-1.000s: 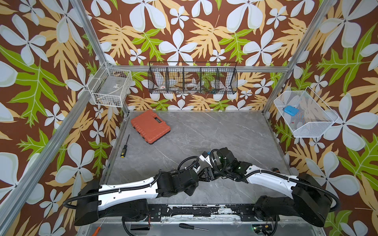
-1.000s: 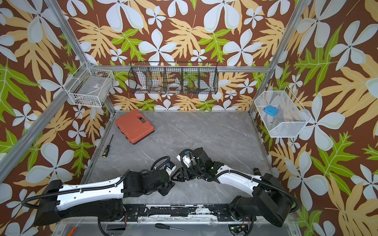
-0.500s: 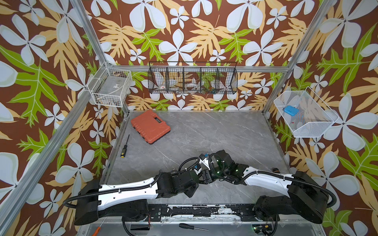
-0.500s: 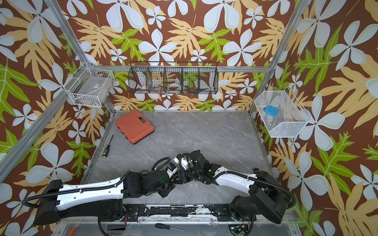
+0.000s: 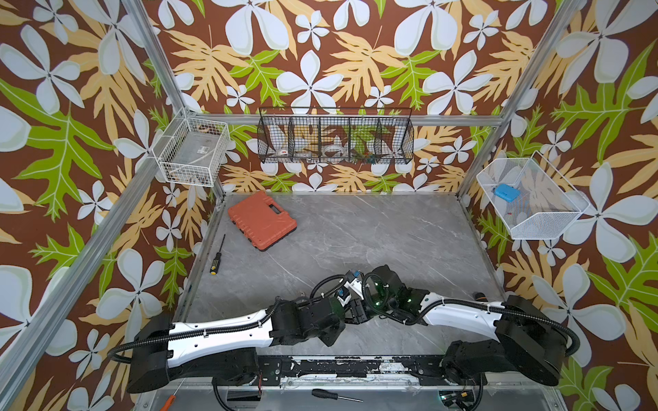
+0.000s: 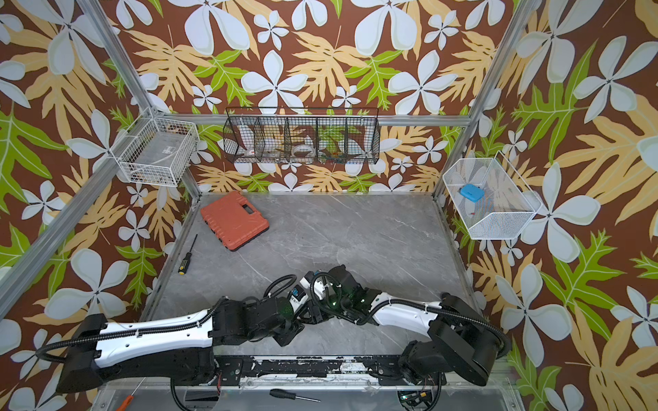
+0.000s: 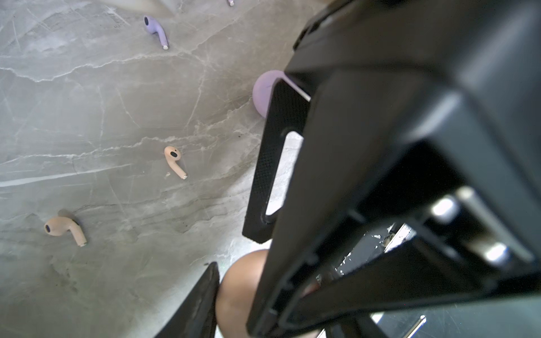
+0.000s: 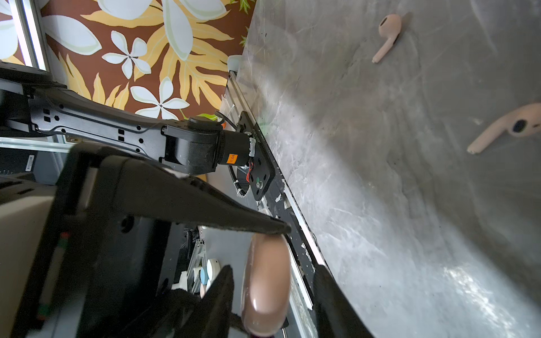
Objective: Insert wireless bluetooth earbuds into charging case
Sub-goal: Pick up the charging case from the bottom-center of the table.
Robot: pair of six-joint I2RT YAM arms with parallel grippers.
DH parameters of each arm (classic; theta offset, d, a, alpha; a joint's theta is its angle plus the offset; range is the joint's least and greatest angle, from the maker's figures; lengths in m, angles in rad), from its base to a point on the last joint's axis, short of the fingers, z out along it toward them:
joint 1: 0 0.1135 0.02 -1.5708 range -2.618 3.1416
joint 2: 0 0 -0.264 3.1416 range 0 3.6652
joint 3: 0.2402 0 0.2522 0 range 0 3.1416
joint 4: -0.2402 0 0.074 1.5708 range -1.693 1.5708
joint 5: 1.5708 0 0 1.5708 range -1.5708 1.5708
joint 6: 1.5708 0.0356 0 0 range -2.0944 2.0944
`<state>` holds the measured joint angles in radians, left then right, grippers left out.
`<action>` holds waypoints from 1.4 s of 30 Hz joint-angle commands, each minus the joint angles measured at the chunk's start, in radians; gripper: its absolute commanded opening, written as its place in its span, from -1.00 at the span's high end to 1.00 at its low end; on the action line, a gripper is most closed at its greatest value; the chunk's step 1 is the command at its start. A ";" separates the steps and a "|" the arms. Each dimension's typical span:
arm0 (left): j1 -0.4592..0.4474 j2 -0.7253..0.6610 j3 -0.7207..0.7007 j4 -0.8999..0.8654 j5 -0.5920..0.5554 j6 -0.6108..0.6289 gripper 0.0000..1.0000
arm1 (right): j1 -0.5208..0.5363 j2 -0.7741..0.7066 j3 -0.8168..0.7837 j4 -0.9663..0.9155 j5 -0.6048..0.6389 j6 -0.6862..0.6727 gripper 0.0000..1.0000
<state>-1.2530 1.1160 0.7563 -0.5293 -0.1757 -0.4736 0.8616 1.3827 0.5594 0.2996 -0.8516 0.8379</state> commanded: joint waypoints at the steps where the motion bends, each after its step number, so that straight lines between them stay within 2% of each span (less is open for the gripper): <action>1: 0.001 -0.002 0.005 0.045 -0.070 -0.005 1.00 | 0.011 0.004 -0.007 0.011 -0.050 0.003 0.14; 18: 0.001 -0.034 0.011 0.042 -0.139 -0.002 1.00 | 0.034 -0.008 -0.021 0.074 -0.065 0.044 0.31; 23: 0.001 -0.038 0.005 0.046 -0.118 0.008 1.00 | 0.033 -0.015 -0.024 0.077 -0.078 0.047 0.08; 34: 0.000 -0.044 0.015 0.012 -0.056 0.098 1.00 | 0.033 -0.093 -0.039 -0.006 -0.113 -0.003 0.00; 39: 0.000 -0.074 0.015 0.018 -0.002 0.137 1.00 | 0.033 -0.103 -0.013 -0.151 -0.095 -0.094 -0.05; 42: 0.000 -0.092 0.011 0.027 0.020 0.151 1.00 | 0.033 -0.114 -0.025 -0.117 -0.110 -0.072 -0.04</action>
<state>-1.2549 1.0359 0.7601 -0.5644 -0.1101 -0.3374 0.8848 1.2770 0.5400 0.2394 -0.8604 0.8036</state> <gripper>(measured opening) 0.524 0.524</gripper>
